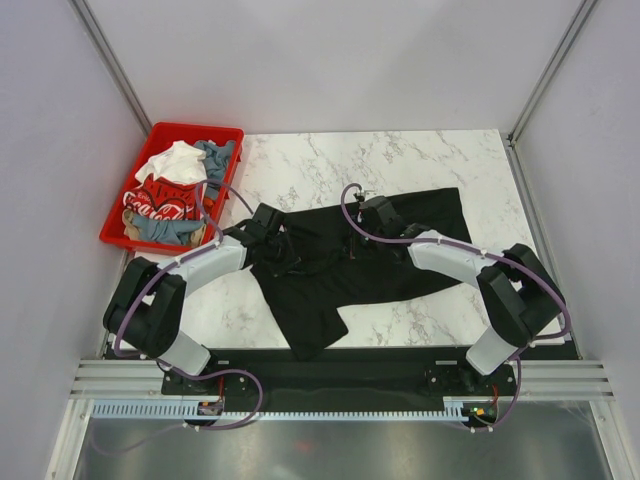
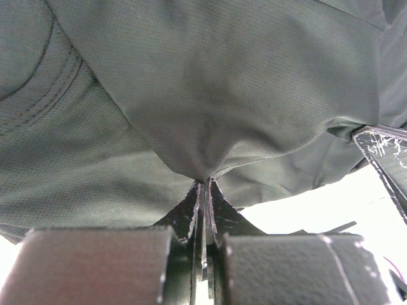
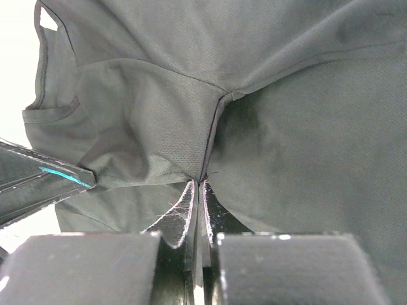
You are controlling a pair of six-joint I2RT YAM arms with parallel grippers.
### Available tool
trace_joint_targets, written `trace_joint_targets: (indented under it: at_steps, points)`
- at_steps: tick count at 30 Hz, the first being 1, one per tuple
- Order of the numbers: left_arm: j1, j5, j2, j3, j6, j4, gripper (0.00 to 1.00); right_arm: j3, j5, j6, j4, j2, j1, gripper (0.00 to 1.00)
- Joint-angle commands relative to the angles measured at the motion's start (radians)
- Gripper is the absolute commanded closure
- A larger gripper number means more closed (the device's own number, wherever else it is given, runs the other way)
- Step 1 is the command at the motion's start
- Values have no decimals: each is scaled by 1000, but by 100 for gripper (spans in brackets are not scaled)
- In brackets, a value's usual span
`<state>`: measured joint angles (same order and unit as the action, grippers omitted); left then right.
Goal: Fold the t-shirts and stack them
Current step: Fold the tshirt
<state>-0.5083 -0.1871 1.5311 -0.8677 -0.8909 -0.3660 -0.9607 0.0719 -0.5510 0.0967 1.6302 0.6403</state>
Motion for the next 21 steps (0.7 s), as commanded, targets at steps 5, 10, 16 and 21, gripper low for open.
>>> trace_joint_targets:
  at_steps: [5,10,16,21]
  points:
    - [-4,-35,-46,1,24,-13,98,-39,32,8,69,43,-13,83]
    - [-18,-87,-109,27,4,-13,98,-50,32,-4,80,56,-27,74]
    - [-12,-45,-111,7,76,-65,69,-78,5,-23,144,39,-65,66]
    - [101,8,-57,-100,176,-132,66,-127,-46,-30,190,16,-160,63]
